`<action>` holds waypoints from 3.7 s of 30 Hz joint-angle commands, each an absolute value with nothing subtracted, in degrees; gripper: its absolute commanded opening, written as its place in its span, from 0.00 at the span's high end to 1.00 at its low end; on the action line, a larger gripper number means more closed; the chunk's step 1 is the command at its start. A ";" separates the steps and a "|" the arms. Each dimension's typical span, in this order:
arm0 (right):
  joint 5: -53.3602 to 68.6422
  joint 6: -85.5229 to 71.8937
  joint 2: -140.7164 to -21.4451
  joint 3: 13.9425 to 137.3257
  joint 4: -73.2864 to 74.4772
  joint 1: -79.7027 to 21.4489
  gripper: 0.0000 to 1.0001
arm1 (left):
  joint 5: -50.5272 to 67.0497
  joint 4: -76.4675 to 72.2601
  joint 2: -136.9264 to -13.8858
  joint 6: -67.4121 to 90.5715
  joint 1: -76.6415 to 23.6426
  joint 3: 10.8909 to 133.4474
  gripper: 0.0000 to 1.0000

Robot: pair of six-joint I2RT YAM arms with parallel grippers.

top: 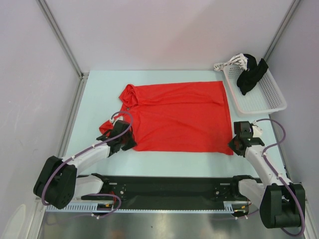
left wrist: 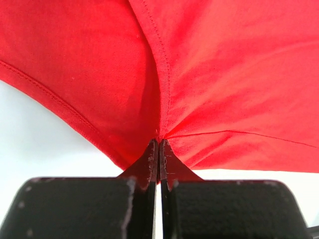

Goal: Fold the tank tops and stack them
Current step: Fold the tank top

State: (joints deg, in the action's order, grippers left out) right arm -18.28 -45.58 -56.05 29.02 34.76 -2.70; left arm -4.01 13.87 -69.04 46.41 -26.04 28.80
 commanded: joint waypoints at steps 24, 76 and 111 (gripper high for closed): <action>-16.00 -39.11 -64.25 32.70 28.39 -2.37 0.60 | -2.81 12.57 -64.25 41.92 -26.46 29.36 1.00; -14.68 -45.53 -59.06 29.26 32.78 -0.44 0.95 | -7.29 15.12 -66.00 38.15 -26.81 31.29 0.56; -13.89 -42.01 -72.42 35.86 25.05 -0.44 0.88 | -5.71 9.67 -74.71 36.48 -26.81 34.10 0.59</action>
State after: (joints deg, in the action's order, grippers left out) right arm -13.06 -41.47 -72.23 33.71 26.30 -0.62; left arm -5.80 11.18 -74.81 37.85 -26.41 32.10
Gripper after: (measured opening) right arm 0.203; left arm 0.415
